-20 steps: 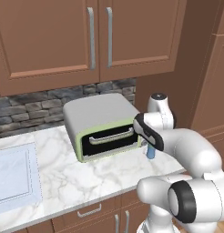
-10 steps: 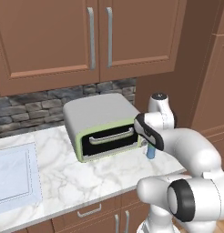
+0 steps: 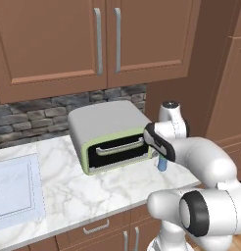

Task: Place the drinks on the dining counter in a tight cluster.

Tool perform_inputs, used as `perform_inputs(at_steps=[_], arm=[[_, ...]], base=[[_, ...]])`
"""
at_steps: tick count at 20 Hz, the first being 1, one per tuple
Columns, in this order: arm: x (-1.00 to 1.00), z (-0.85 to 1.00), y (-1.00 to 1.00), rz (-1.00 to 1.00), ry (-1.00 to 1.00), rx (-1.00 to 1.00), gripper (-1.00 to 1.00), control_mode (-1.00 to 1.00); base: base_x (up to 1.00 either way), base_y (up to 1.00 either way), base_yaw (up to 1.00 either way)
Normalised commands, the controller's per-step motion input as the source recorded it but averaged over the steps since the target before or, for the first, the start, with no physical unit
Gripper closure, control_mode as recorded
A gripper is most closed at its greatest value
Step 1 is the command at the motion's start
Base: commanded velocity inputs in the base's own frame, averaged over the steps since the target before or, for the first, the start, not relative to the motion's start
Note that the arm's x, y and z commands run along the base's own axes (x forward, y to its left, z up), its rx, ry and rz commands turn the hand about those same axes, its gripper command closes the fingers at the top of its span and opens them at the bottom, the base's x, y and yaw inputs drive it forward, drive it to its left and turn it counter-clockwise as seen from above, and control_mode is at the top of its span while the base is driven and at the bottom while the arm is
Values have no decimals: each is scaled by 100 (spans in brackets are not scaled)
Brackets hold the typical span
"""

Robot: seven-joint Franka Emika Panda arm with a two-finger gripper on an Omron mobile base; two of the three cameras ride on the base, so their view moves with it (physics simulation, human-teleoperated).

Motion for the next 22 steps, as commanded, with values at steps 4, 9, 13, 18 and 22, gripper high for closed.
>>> perform_inputs(at_steps=[4,9,13,18,22], arm=[[1,-18,0,-2,0,0,-100,-100],[5,-14,0,-2,0,0,-100,-100],[10,3,-3,0,0,0,-100,-100],[-2,1,-19,0,0,0,-100,-100],[0,29,-13,0,0,0,-100,-100]], base=[[0,0,0],[0,0,0],[0,0,0],[0,0,0],[0,0,0]])
